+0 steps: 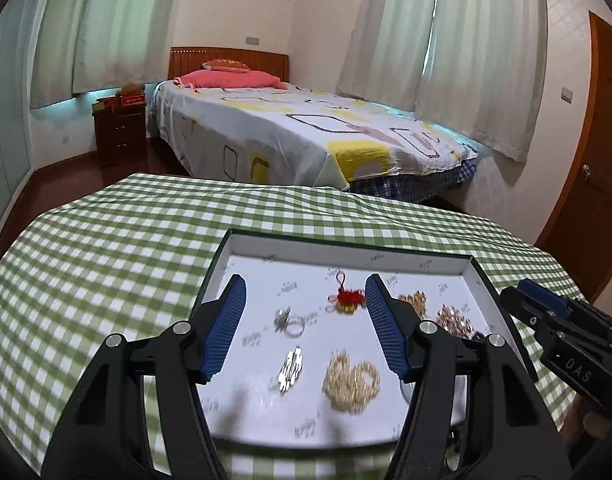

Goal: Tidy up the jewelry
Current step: 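Carry the tassel pendant and gold chain into the tray and open both tools, then grasp the red-and-gold charm with left tool while right tool grasps black beaded cord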

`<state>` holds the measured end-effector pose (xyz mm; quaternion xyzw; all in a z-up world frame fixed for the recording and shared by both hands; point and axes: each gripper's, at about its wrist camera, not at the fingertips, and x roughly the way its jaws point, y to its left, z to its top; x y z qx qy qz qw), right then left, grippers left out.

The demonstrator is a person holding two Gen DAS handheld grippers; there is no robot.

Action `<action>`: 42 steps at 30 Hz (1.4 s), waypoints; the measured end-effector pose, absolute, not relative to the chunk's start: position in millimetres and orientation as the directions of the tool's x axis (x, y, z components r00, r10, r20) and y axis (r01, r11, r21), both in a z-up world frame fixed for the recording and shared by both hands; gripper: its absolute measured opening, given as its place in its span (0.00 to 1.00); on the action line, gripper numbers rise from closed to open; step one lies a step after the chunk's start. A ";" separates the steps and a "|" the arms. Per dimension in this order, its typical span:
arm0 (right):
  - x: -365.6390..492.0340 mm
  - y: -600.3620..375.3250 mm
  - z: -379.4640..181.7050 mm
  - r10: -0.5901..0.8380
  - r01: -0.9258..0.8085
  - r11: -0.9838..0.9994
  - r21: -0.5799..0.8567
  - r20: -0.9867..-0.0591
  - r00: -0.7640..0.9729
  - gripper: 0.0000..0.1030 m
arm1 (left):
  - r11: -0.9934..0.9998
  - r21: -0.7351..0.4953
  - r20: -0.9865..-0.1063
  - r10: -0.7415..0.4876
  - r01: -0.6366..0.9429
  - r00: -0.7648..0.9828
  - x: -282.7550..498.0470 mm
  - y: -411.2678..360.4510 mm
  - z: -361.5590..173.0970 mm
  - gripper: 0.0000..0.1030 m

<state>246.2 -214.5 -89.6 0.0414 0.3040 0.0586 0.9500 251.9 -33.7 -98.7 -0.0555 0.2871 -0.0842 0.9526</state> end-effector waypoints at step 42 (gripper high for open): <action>151.9 -240.3 -143.1 0.142 -0.035 0.984 0.175 -0.648 0.748 0.34 | 0.953 -0.120 -0.736 -0.274 0.278 0.620 165.0 -80.7 -174.8 0.47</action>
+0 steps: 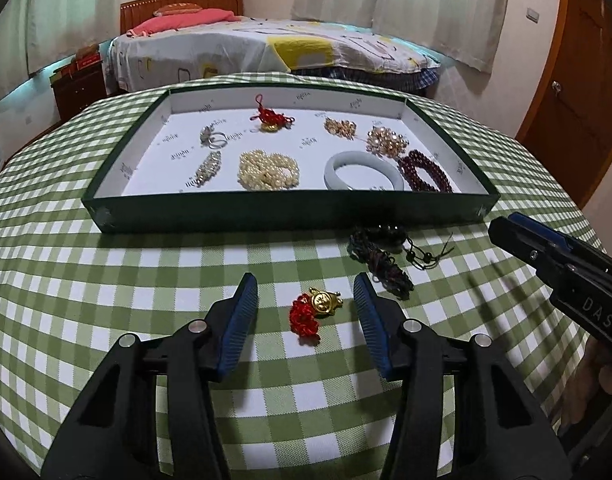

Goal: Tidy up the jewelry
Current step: 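Grasp the red-and-gold charm with left tool while right tool grasps black beaded cord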

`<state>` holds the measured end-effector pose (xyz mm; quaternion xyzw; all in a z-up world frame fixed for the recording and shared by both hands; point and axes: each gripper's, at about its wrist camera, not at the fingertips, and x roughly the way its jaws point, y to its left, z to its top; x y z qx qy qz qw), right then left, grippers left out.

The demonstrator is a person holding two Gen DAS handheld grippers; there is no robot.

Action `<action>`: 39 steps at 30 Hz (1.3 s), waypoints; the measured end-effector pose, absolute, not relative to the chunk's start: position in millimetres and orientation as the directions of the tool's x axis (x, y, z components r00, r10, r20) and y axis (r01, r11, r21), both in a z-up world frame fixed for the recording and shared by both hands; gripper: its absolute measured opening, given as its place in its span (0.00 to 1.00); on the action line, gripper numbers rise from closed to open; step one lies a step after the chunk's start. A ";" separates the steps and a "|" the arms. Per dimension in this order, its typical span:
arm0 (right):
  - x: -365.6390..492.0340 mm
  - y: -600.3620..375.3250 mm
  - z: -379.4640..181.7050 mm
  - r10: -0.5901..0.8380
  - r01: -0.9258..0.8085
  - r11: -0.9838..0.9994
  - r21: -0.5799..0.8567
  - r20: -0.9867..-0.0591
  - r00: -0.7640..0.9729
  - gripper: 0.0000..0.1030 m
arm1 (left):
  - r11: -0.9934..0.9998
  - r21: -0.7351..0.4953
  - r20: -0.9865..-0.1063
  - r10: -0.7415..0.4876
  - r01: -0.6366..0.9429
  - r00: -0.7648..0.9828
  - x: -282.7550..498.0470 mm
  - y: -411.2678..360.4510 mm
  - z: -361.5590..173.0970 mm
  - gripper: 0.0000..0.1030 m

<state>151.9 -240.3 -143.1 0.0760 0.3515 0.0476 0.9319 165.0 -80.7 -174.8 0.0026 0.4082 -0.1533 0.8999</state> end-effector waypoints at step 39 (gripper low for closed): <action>164.2 -197.1 -151.9 0.224 -0.150 0.974 0.168 -0.682 0.696 0.34 | 0.979 -0.131 -0.722 -0.201 0.155 0.662 169.5 -24.9 -165.7 0.14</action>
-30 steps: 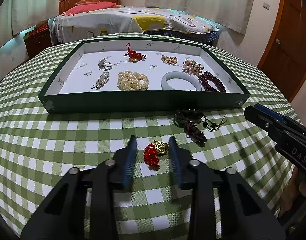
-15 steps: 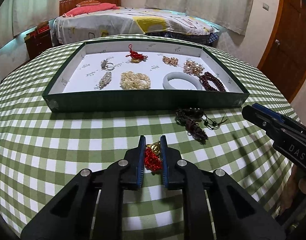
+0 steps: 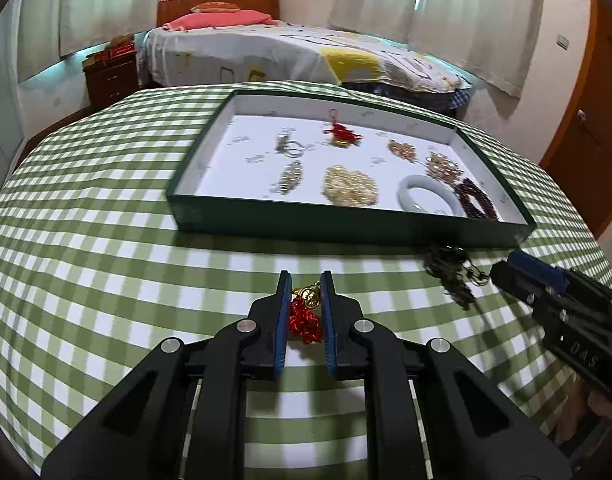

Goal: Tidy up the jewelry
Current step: 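Grasp the red-and-gold charm with left tool while right tool grasps black beaded cord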

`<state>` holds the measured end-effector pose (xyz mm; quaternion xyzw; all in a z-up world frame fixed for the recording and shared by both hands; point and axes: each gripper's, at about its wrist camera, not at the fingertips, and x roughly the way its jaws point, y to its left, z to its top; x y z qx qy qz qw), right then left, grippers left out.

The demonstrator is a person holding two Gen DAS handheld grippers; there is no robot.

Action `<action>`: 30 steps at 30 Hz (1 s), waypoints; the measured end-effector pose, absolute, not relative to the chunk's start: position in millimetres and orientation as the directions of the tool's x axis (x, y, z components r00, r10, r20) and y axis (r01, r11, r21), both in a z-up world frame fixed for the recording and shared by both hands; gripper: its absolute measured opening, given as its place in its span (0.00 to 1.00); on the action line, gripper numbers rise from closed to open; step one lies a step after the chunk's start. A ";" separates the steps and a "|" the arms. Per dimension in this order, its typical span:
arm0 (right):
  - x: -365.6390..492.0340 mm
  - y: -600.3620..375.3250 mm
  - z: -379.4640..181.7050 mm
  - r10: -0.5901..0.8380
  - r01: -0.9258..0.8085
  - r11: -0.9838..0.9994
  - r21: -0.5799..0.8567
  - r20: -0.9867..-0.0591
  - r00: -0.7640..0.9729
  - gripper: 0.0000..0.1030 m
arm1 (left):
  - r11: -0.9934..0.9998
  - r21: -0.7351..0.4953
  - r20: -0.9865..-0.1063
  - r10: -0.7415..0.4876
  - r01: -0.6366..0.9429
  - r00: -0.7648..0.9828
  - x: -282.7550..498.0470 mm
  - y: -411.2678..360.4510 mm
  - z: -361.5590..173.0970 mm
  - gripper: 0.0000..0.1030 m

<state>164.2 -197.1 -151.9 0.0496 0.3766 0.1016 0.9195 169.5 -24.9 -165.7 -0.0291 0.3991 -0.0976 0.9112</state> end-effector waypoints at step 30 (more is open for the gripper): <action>193.8 -163.3 -162.9 0.246 -0.233 0.964 0.131 -0.779 0.577 0.10 | 0.980 -0.170 -0.729 -0.197 0.105 0.656 174.1 -3.7 -166.0 0.14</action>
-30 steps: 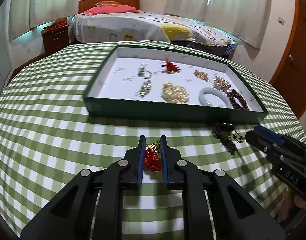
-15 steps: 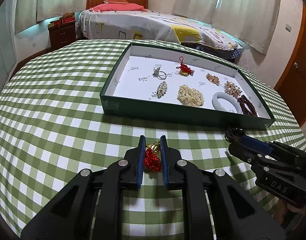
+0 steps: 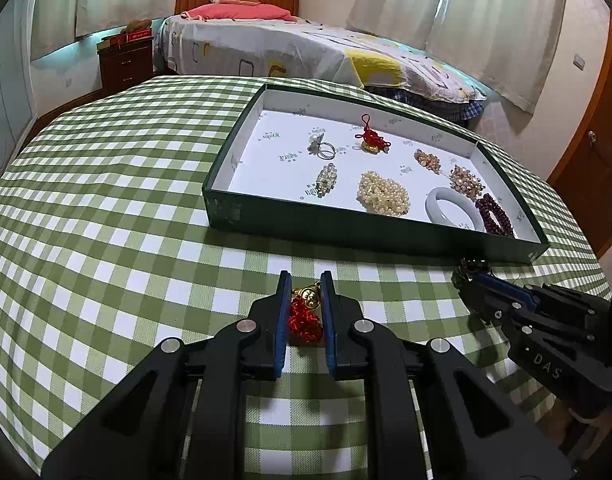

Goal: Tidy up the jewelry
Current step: 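Grasp the red-and-gold charm with left tool while right tool grasps black beaded cord, then carry the red charm and black cord into the tray and open both tools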

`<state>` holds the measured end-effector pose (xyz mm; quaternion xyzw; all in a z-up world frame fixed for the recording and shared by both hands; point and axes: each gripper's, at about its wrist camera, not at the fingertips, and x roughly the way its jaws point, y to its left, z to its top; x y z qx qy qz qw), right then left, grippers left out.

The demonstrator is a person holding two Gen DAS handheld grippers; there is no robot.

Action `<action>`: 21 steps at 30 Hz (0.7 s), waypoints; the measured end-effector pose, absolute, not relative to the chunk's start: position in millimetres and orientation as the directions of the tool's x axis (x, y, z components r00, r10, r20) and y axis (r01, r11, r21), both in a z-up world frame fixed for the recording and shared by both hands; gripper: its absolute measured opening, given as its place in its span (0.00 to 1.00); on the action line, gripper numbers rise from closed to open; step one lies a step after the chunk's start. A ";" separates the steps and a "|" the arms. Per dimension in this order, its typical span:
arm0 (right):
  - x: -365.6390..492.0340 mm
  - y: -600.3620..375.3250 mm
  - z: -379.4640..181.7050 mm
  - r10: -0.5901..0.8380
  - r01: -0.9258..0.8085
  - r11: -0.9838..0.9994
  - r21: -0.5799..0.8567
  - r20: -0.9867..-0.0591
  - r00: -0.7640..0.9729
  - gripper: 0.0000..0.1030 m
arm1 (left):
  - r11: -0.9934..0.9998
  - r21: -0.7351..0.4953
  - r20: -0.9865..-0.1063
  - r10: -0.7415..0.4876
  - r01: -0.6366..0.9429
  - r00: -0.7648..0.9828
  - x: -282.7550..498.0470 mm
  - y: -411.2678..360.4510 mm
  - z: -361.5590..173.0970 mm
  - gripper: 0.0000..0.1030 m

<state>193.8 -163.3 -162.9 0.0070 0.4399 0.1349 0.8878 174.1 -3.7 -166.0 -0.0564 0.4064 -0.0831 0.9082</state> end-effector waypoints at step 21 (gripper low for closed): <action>161.8 -179.3 -124.7 0.281 -0.225 0.959 0.171 -0.668 0.689 0.08 | 0.979 -0.169 -0.692 -0.203 0.117 0.693 169.3 -3.6 -145.6 0.14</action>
